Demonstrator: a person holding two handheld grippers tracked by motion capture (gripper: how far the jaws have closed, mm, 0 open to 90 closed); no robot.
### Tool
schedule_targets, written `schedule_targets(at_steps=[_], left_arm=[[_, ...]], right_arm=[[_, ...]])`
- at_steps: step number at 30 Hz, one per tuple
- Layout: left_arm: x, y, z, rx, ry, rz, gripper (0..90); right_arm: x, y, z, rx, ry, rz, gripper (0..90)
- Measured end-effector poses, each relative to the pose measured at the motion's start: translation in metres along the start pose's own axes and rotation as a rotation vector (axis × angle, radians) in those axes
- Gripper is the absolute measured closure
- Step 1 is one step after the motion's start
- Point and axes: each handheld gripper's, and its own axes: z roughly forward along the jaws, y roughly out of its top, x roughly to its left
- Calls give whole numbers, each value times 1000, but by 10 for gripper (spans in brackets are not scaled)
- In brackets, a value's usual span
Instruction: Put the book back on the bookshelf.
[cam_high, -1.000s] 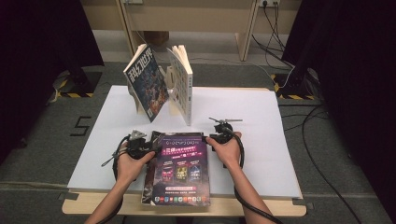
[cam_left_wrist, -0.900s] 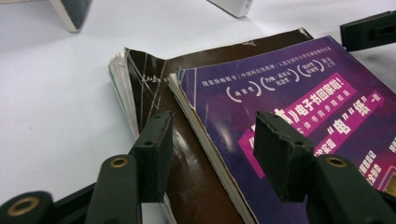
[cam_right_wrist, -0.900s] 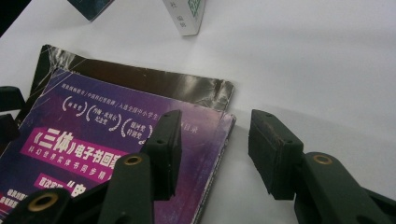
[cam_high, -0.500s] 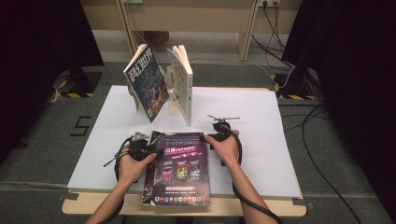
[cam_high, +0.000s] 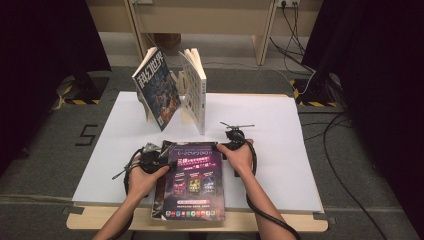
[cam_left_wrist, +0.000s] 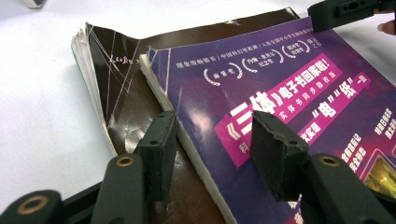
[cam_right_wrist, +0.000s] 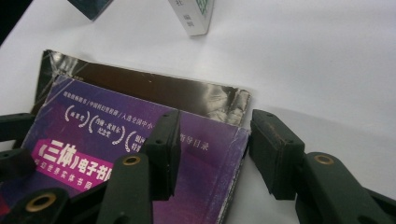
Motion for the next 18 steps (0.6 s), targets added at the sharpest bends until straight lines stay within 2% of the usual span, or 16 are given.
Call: schedule_targets(at_steps=[3,9,13,15,18], left_arm=[[0,0,0,3,2,0,519],[-1,0,0,7,14,16,526],[0,0,0,9,15,17,527],[0,0,0,9,17,18,527],[0,0,-1,12,20,17,529]], right_arm=[[-1,1,0,-3,-10,-8,590],[1,4,-4,-7,-3,11,609],[4,6,-8,-25,11,21,617],[4,7,-10,-38,16,10,629],[7,8,-15,-65,45,14,638]])
